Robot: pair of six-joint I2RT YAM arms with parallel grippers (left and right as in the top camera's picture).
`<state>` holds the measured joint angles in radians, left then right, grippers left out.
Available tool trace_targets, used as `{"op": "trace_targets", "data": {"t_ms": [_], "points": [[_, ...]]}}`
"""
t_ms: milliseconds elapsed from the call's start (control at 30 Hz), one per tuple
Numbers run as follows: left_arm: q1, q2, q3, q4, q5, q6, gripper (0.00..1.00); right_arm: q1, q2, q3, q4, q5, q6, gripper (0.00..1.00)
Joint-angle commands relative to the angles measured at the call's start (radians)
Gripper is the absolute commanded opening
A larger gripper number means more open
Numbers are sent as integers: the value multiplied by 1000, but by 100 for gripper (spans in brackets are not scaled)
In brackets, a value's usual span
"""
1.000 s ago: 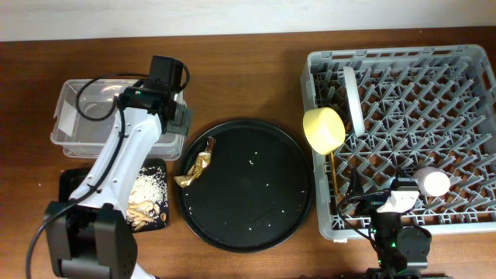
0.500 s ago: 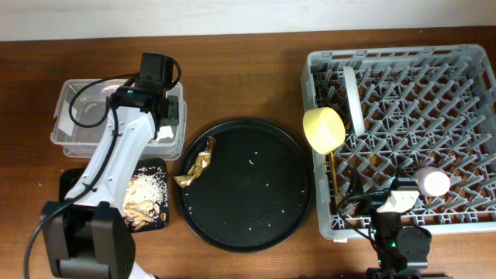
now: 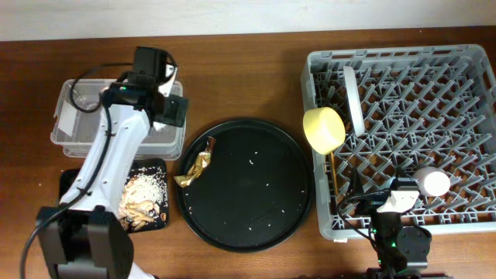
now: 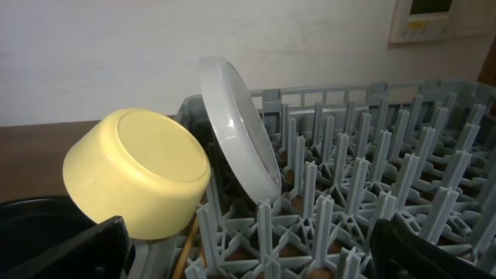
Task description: Sort waste into correct bins and load items into the dishwasher rack
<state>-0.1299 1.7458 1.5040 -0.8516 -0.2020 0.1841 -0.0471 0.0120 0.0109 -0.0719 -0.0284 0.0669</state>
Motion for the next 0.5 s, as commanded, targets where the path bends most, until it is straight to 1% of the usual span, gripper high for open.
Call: {"op": "trace_targets", "data": {"t_ms": [0,33,67,100,133,167,200,233,267,300,333,367,400,433,467], "points": [[63,-27,21,2,-60,-326,99,-6,-6,-5,-2,-5,-7,98],[68,-22,24,3,293,171,100,-6,-6,-5,-2,-5,-7,98],[71,-26,32,-45,-128,-251,100,-6,-6,-5,-3,-5,-7,98],[74,-16,32,-26,82,-282,99,-6,-6,-5,-3,-5,-7,98],[62,-12,40,-64,359,93,100,-6,-6,-5,-3,-5,-7,98],[54,-30,50,-97,220,-16,100,-6,-6,-5,-2,-5,-7,98],[59,-59,51,-89,115,-79,100,-6,-6,-5,-3,-5,-7,99],[68,-92,51,-83,-161,-285,100,-6,-6,-5,-3,-5,-7,98],[73,-121,51,-72,-188,-570,100,-6,-6,-5,-3,-5,-7,98],[71,-127,51,15,157,-388,99,-6,-6,-5,-3,-5,-7,98],[64,-127,57,20,363,150,100,-6,-6,-5,-2,-5,-7,98],[71,-129,58,-6,-224,-142,100,-6,-6,-5,-3,-5,-7,98],[87,-128,55,-71,-4,-650,99,-6,-6,-5,-3,-5,-7,98],[80,-106,46,38,240,-120,100,-6,-6,-5,-3,-5,-7,98],[72,-95,50,-14,53,56,100,-6,-6,-5,-3,-5,-7,98]]}}
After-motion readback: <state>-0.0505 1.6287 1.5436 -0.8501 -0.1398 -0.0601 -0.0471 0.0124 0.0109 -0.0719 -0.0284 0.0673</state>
